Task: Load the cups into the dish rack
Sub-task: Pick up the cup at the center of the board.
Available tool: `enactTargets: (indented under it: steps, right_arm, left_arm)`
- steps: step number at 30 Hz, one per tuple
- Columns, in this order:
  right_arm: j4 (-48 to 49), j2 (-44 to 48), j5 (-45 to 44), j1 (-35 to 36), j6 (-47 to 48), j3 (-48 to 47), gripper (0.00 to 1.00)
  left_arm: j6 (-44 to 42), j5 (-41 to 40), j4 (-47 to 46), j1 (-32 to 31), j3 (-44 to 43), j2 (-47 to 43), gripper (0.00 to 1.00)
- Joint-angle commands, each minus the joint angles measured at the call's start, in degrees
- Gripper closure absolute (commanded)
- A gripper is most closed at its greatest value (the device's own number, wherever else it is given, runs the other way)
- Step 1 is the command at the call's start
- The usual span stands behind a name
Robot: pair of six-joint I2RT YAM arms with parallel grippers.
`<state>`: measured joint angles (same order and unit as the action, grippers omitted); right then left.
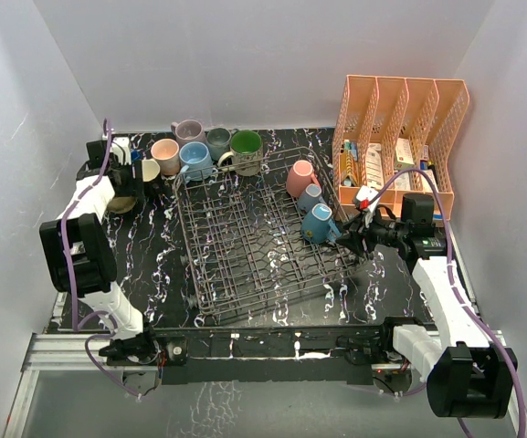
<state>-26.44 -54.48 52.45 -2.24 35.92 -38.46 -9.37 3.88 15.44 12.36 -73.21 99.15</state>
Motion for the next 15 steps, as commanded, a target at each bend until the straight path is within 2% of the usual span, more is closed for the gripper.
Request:
enactTargets:
  steps: [1,6,15]
  right_arm:
    - [2.0,0.4,1.0,-0.5,0.4,0.0,0.50]
    - [2.1,0.4,1.1,-0.6,0.4,0.0,0.50]
    - [2.0,0.6,1.3,-0.7,0.5,0.1,0.51]
  left_arm:
    - [0.9,1.5,1.5,0.7,-1.7,1.2,0.40]
    - [1.4,2.1,4.0,0.6,-2.9,1.7,0.49]
    - [5.5,4.2,7.7,0.7,-2.2,-1.9,0.52]
